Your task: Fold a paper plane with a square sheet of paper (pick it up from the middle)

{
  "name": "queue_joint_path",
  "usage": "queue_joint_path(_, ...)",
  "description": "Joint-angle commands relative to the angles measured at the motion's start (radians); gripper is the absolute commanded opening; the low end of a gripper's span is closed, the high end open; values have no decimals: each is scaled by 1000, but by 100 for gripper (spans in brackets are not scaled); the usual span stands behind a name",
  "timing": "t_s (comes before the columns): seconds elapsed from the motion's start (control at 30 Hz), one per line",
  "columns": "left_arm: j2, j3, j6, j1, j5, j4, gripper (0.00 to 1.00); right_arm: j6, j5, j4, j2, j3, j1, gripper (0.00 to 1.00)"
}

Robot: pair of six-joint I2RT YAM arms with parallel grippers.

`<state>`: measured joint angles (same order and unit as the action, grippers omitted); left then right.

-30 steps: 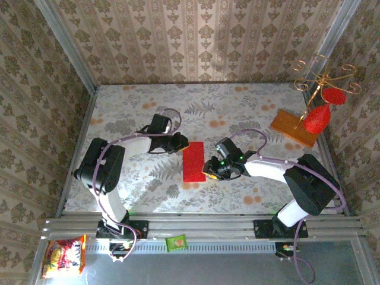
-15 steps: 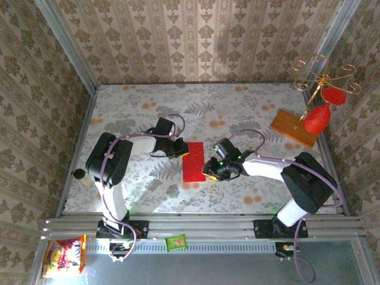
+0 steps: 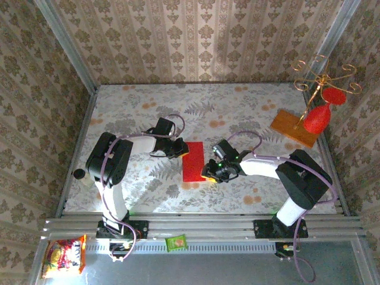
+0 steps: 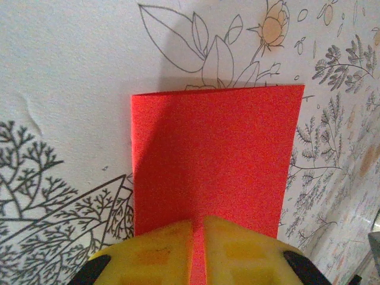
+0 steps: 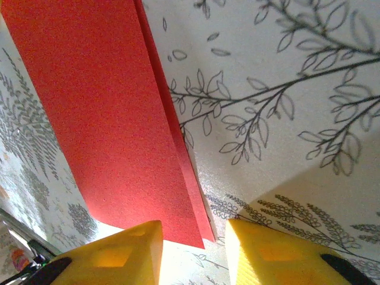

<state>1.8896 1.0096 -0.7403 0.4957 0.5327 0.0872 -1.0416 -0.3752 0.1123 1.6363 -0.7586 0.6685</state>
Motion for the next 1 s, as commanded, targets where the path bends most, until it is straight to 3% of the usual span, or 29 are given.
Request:
queue_joint_path(0.0,46,-9,1,-7,-50,54,15,17,-38,-6,11,-16,12,31)
queue_joint_path(0.97,55,-22,-7,-5,-46,42,15,25,-55,-116,0,3,22,29)
